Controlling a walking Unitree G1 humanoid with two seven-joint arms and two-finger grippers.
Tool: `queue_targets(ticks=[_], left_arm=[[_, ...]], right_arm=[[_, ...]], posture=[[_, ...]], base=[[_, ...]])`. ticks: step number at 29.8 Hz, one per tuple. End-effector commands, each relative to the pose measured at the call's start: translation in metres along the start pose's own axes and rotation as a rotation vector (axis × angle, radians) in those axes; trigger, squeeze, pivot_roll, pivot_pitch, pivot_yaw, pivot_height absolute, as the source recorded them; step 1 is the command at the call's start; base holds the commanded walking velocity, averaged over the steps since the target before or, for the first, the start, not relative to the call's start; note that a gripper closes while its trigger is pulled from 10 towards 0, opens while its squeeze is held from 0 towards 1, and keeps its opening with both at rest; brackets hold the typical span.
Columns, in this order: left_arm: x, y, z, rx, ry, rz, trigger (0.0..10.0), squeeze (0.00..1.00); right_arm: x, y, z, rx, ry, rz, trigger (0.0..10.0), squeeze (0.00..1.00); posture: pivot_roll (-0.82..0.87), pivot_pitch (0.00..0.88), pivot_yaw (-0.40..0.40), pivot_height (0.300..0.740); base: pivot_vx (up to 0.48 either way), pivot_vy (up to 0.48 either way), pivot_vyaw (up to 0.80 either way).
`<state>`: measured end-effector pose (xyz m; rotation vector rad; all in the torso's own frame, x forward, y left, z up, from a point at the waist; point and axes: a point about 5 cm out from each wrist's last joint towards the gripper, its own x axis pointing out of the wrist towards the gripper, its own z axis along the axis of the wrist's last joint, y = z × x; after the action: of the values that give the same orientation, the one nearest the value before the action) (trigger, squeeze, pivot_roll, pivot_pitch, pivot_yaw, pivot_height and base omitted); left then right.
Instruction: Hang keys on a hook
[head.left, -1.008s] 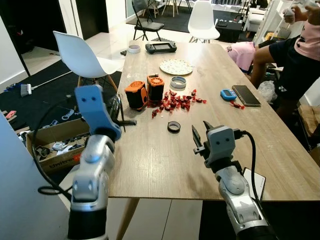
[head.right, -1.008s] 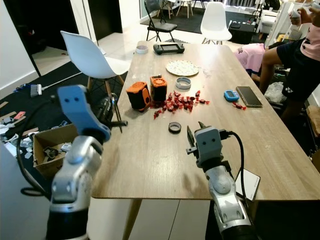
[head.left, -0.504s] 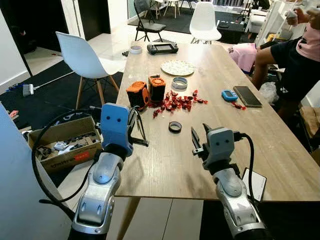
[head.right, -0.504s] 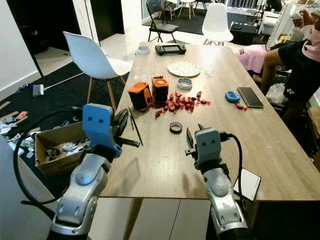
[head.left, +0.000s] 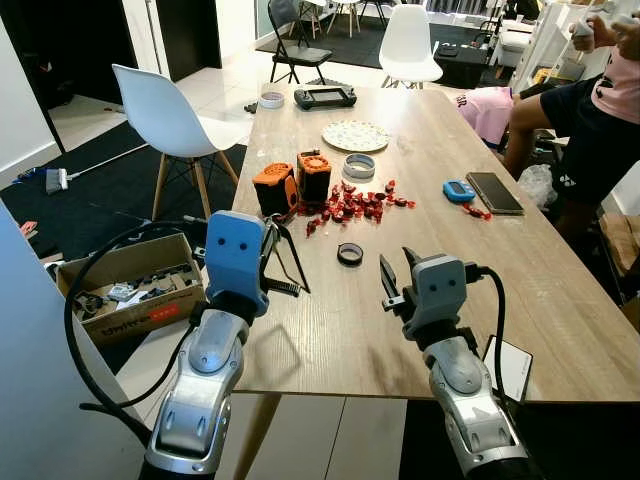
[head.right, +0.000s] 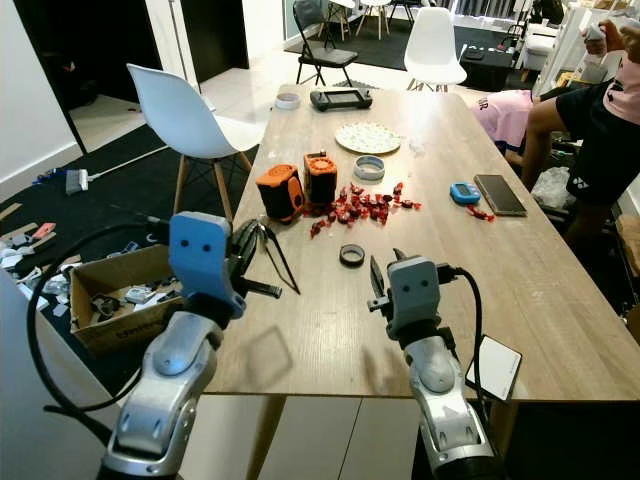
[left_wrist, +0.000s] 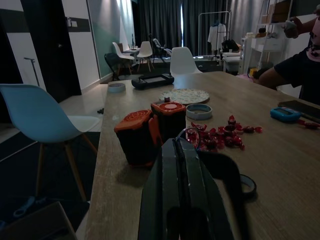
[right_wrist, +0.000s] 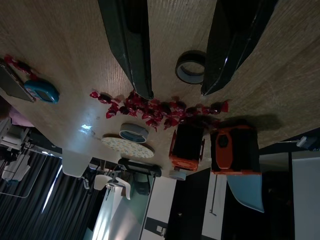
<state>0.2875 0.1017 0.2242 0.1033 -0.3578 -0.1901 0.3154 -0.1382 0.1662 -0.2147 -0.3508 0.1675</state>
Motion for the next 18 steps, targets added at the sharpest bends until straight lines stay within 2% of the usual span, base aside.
queue_targets(ticks=[1, 12, 18], left_arm=[[-0.0020, 0.0000, -0.0053, 0.022, 0.016, -0.008, 10.0, 0.00], [-0.0025, -0.0011, -0.0065, 0.023, 0.016, -0.007, 10.0, 0.00], [-0.0030, -0.0016, -0.0072, 0.026, 0.016, -0.011, 10.0, 0.00]], right_arm=[[-0.0013, 0.0011, 0.0009, -0.001, -0.003, 0.007, 10.0, 0.00], [0.0002, 0.0010, 0.0010, -0.005, -0.006, 0.014, 10.0, 0.00], [0.0007, 0.0010, 0.0007, -0.010, -0.006, 0.017, 10.0, 0.00]], posture=[[0.03, 0.123, -0.037, 0.740], [0.03, 0.119, -0.044, 0.740], [0.04, 0.112, -0.043, 0.740]], base=[[0.000, 0.000, 0.00], [0.000, 0.000, 0.00], [-0.358, 0.000, 0.00]])
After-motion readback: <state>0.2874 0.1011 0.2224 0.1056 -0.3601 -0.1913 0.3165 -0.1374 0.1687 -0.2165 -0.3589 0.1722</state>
